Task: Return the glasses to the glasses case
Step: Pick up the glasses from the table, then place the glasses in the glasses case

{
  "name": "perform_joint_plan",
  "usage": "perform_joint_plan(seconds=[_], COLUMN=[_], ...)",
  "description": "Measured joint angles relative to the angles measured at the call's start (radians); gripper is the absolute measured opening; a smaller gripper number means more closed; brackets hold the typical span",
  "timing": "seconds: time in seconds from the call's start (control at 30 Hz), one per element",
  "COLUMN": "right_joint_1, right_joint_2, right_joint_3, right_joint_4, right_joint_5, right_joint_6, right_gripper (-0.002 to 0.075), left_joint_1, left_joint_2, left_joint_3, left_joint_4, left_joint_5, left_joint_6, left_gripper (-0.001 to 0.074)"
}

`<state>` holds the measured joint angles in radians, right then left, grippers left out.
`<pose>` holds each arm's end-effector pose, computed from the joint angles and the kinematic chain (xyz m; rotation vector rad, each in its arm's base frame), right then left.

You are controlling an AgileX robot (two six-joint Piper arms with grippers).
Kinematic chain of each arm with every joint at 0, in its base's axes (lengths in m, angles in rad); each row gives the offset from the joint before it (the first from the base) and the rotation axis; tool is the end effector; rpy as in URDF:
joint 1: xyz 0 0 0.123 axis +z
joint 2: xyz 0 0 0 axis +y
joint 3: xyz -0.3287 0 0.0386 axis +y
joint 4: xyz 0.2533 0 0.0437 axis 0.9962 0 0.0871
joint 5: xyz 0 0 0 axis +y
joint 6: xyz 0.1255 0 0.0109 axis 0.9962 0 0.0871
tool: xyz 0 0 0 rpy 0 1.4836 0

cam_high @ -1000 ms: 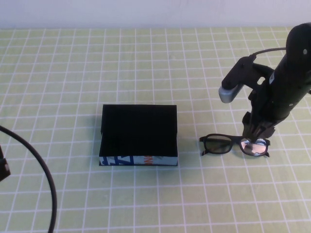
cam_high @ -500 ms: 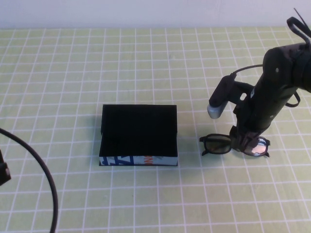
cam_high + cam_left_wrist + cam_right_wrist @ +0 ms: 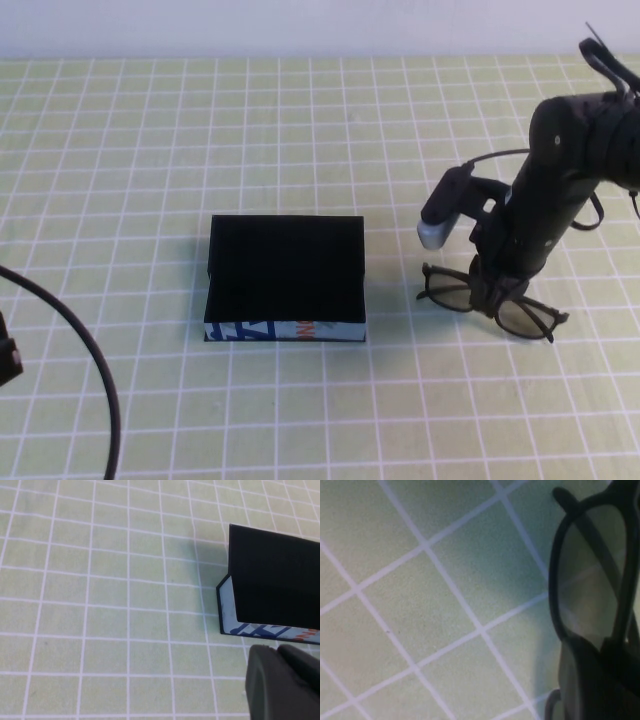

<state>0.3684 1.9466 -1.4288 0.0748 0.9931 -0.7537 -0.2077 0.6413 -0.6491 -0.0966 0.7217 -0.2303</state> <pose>0.3860 0.1575 0.2028 -1.5418 2.5551 0.0541 0.1105 -0.0315 0.3227 -0.0693 2.2153 -0.3549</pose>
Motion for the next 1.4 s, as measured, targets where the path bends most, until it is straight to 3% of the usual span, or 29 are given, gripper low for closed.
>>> perform_joint_plan(seconds=[0.3, 0.77, 1.4], right_joint_1=[0.029, 0.301, 0.316], right_joint_2=[0.0, 0.12, 0.248], right_joint_3=[-0.253, -0.488, -0.51], right_joint_4=[0.169, 0.196, 0.141], right_joint_5=[0.186, 0.172, 0.066], right_joint_6=[-0.115, -0.167, -0.167], right_gripper=[0.0034, 0.0033, 0.0033], left_joint_1=[0.0, 0.0, 0.0], left_joint_2=[0.0, 0.0, 0.0], left_joint_3=[0.0, 0.0, 0.0], left_joint_4=[-0.002, -0.002, -0.002], left_joint_5=[0.002, 0.007, 0.042], left_joint_6=[0.0, 0.006, 0.014], left_gripper=[-0.0003, -0.0004, -0.0003])
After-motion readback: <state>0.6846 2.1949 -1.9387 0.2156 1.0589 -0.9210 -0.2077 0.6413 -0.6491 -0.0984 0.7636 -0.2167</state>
